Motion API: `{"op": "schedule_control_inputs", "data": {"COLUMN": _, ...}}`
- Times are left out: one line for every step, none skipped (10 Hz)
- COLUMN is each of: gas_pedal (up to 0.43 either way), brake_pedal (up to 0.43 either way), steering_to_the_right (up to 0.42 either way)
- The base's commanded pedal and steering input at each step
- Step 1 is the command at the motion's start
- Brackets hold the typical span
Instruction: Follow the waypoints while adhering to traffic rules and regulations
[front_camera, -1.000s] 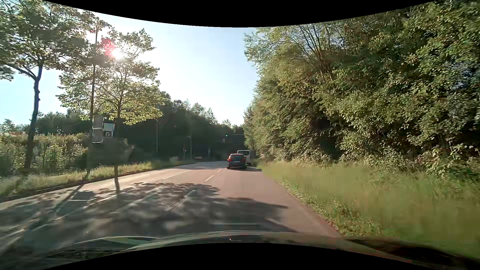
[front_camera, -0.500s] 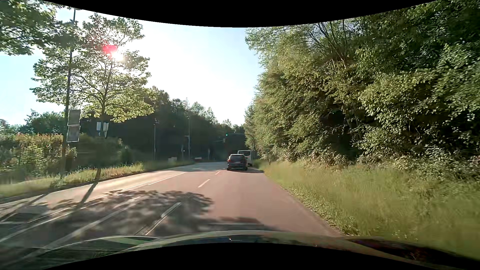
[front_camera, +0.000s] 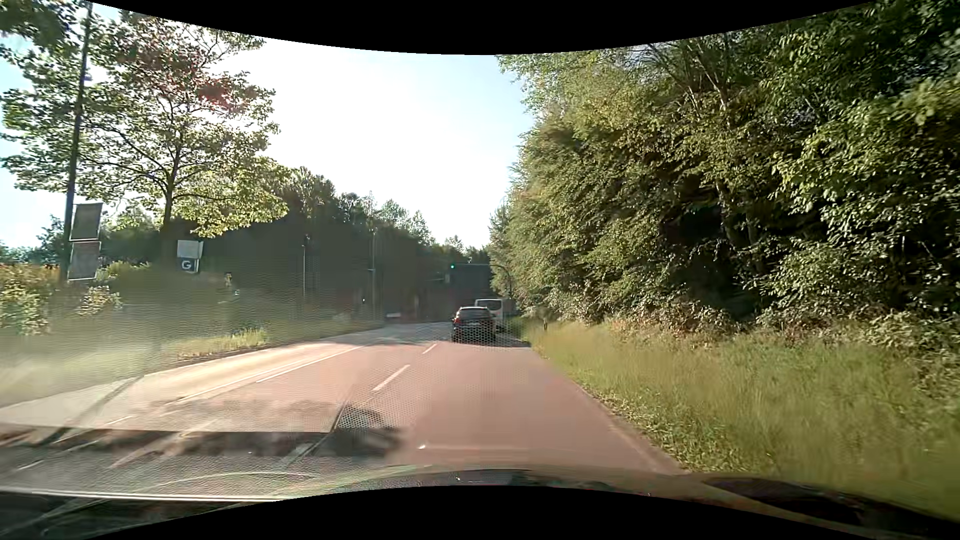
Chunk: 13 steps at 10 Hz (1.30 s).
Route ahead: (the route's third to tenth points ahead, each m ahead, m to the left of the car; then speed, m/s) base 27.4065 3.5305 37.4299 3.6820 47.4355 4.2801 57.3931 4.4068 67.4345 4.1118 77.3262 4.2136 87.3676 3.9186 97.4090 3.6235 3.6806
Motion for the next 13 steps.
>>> {"op": "schedule_control_inputs", "data": {"gas_pedal": 0.028, "brake_pedal": 0.0, "steering_to_the_right": 0.0}}
{"op": "schedule_control_inputs", "data": {"gas_pedal": 0.039, "brake_pedal": 0.0, "steering_to_the_right": 0.0}}
{"op": "schedule_control_inputs", "data": {"gas_pedal": 0.047, "brake_pedal": 0.0, "steering_to_the_right": -0.001}}
{"op": "schedule_control_inputs", "data": {"gas_pedal": 0.047, "brake_pedal": 0.0, "steering_to_the_right": -0.001}}
{"op": "schedule_control_inputs", "data": {"gas_pedal": 0.047, "brake_pedal": 0.0, "steering_to_the_right": -0.001}}
{"op": "schedule_control_inputs", "data": {"gas_pedal": 0.047, "brake_pedal": 0.0, "steering_to_the_right": -0.002}}
{"op": "schedule_control_inputs", "data": {"gas_pedal": 0.047, "brake_pedal": 0.0, "steering_to_the_right": -0.003}}
{"op": "schedule_control_inputs", "data": {"gas_pedal": 0.047, "brake_pedal": 0.0, "steering_to_the_right": -0.004}}
{"op": "schedule_control_inputs", "data": {"gas_pedal": 0.047, "brake_pedal": 0.0, "steering_to_the_right": -0.004}}
{"op": "schedule_control_inputs", "data": {"gas_pedal": 0.059, "brake_pedal": 0.0, "steering_to_the_right": -0.004}}
{"op": "schedule_control_inputs", "data": {"gas_pedal": 0.059, "brake_pedal": 0.0, "steering_to_the_right": -0.004}}
{"op": "schedule_control_inputs", "data": {"gas_pedal": 0.059, "brake_pedal": 0.0, "steering_to_the_right": -0.004}}
{"op": "schedule_control_inputs", "data": {"gas_pedal": 0.047, "brake_pedal": 0.0, "steering_to_the_right": -0.004}}
